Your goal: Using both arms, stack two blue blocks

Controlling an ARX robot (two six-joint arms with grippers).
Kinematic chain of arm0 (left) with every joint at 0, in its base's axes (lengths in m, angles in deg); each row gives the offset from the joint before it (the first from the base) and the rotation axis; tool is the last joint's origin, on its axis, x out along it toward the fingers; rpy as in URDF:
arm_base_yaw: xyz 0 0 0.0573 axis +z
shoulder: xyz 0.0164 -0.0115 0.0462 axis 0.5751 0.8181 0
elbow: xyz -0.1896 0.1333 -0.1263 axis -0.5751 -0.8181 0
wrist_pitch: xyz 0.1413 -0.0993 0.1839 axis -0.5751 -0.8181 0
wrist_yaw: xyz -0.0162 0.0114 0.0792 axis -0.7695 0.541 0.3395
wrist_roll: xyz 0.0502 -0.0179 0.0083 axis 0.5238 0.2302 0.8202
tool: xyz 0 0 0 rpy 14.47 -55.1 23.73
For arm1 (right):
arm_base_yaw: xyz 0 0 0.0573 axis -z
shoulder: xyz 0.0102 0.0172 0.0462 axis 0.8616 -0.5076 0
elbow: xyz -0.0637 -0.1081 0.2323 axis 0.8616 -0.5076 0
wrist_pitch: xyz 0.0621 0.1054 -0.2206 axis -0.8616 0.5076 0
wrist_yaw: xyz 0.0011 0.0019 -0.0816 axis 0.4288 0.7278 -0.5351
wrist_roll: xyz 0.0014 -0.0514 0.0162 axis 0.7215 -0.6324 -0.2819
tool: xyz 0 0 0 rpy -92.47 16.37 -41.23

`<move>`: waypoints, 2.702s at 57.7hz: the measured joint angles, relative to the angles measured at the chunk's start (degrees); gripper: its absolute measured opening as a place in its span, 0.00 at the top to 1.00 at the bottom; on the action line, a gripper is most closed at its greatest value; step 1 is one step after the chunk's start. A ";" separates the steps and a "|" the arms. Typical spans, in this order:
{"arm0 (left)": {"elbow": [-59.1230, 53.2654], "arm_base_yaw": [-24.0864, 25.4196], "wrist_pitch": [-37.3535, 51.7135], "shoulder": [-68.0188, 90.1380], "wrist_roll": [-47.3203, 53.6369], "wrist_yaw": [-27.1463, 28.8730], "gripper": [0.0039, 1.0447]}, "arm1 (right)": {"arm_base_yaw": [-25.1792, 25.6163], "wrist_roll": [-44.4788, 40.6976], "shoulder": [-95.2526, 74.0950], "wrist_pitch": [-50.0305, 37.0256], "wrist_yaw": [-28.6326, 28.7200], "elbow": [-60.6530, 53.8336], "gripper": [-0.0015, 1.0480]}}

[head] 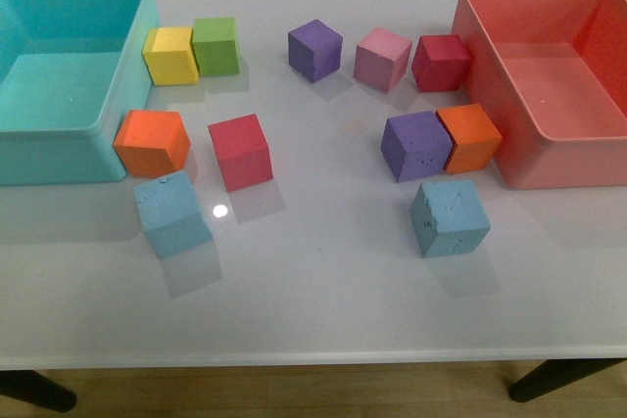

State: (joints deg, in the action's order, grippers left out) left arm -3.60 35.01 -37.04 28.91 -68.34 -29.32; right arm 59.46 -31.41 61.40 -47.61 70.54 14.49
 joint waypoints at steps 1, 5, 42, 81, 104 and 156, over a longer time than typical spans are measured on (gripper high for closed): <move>0.00 0.00 0.00 0.00 0.00 0.00 0.08 | 0.00 -0.02 0.00 0.00 0.00 0.00 0.09; 0.00 0.00 0.00 0.00 0.00 0.02 0.08 | 0.00 -0.02 0.00 0.00 0.00 0.00 0.09; 0.00 0.00 0.00 0.00 0.00 0.00 0.08 | 0.00 0.00 0.00 0.00 0.00 0.00 0.09; 0.00 0.00 0.00 0.00 0.02 0.00 0.08 | -6.58 -8.79 -81.83 -17.73 -0.46 21.88 0.09; 0.00 0.00 0.00 0.00 0.00 0.00 0.08 | -13.20 -3.52 -107.36 -21.20 -2.21 34.38 0.09; 0.00 0.00 0.00 0.00 0.02 0.00 0.08 | -20.17 6.23 -125.22 -16.46 -2.64 50.71 0.15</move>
State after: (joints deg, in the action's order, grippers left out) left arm -3.60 35.01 -37.04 28.91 -68.32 -29.32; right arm 39.29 -25.18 -63.82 -64.07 67.89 65.20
